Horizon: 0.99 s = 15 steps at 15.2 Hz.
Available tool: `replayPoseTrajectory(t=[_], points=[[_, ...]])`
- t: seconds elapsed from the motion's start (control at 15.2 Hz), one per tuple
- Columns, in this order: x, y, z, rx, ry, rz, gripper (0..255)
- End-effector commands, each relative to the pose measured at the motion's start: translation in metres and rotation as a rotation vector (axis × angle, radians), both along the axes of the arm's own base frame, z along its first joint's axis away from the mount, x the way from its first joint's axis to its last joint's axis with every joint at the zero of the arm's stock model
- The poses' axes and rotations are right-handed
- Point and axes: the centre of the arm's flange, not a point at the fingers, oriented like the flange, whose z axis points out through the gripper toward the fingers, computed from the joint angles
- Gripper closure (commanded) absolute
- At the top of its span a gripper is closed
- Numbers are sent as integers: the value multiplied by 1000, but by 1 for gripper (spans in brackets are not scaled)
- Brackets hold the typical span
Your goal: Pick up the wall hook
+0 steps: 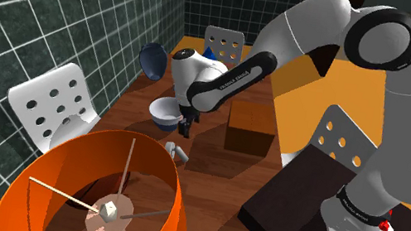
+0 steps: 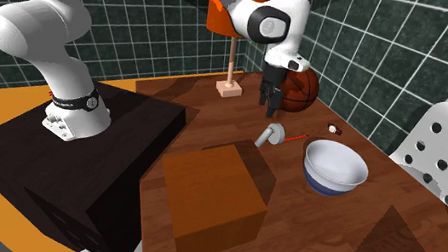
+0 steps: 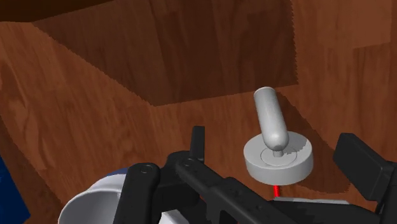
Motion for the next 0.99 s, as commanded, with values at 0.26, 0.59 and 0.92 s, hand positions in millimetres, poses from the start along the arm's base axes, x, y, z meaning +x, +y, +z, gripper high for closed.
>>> replayPoseTrajectory(t=[0.26,0.59,0.92], points=[[28,41,-66,-31,23,77,0],[38,58,-105,-44,32,109,0],[38,58,-131,-44,32,109,0]])
